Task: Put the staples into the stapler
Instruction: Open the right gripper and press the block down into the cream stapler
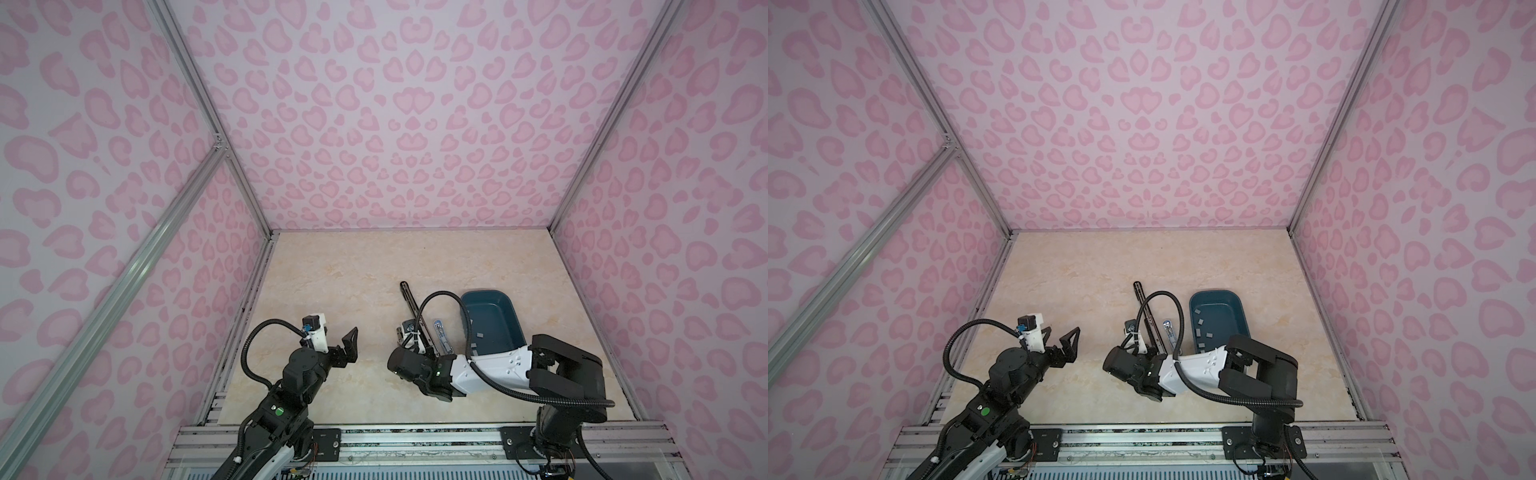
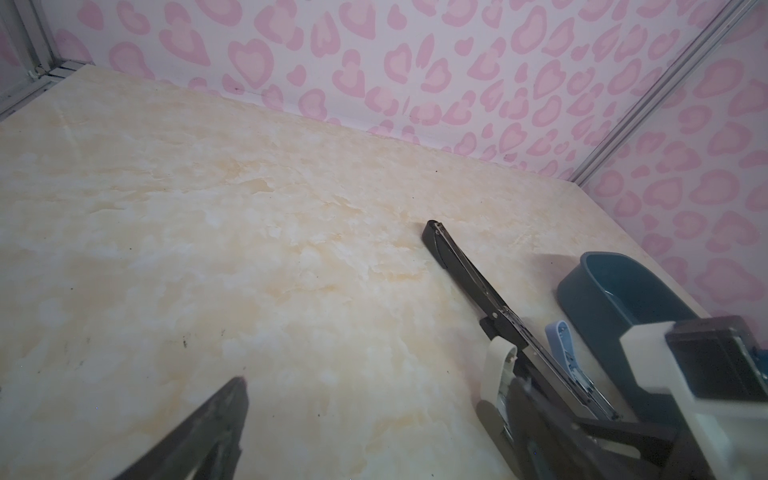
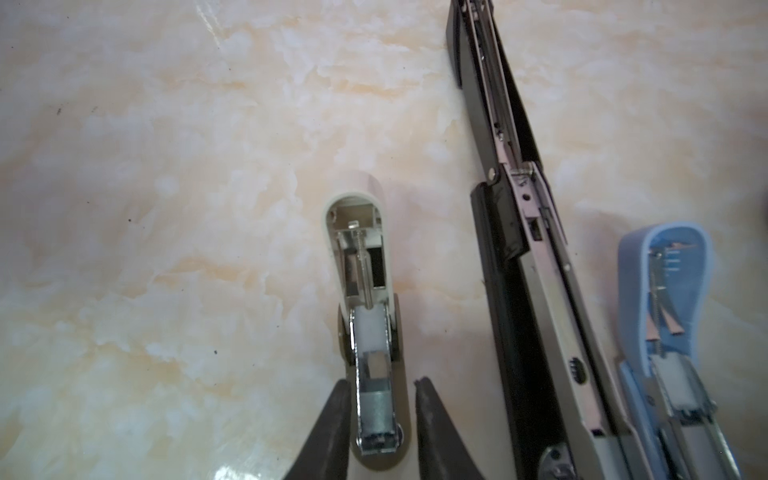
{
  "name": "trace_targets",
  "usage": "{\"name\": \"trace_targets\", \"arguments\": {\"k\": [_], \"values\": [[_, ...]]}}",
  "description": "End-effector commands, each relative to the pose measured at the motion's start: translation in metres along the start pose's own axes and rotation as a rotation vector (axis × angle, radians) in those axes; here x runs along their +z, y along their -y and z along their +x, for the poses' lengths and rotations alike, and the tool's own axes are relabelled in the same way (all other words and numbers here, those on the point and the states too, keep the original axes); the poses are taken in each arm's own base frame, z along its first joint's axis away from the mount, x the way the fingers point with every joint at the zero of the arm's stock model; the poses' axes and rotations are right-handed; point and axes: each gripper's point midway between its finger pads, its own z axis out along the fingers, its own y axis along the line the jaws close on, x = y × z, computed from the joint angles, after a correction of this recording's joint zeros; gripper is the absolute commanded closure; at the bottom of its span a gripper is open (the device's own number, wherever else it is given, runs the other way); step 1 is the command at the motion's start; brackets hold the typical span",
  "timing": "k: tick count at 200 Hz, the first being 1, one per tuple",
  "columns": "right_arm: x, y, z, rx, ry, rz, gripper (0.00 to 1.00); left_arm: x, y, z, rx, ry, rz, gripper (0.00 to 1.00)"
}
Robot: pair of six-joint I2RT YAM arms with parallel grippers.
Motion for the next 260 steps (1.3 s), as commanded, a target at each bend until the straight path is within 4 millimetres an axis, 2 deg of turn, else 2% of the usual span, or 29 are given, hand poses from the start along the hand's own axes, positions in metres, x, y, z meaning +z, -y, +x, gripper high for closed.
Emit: {"name": "trace_targets", "arguments": {"k": [1,36,99,157,202,260], "values": [[-0.001,0.007,-0.005,-0.015,0.027,0.029,0.72,0.0,0.001,-0.004,0.004,0.018,0.006,0.02],[0.005,0.006,-0.009,-0.012,0.024,0.031,0.74,0.0,0.001,-0.003,0.004,0.018,0.005,0.03],[0.019,0.01,0.005,-0.01,-0.019,0.045,0.81,0.0,0.001,-0.004,0.003,0.02,0.006,0.03],[0.018,0.014,0.017,0.004,-0.041,0.048,0.84,0.0,0.001,-0.003,0.005,0.018,0.008,0.02],[0.013,0.013,0.01,-0.007,-0.024,0.053,0.84,0.0,0.002,-0.003,0.006,0.017,0.009,0.02],[0.007,0.007,-0.007,-0.036,0.007,0.051,0.83,0.0,0.002,-0.004,0.005,0.018,0.008,0.02]]}}
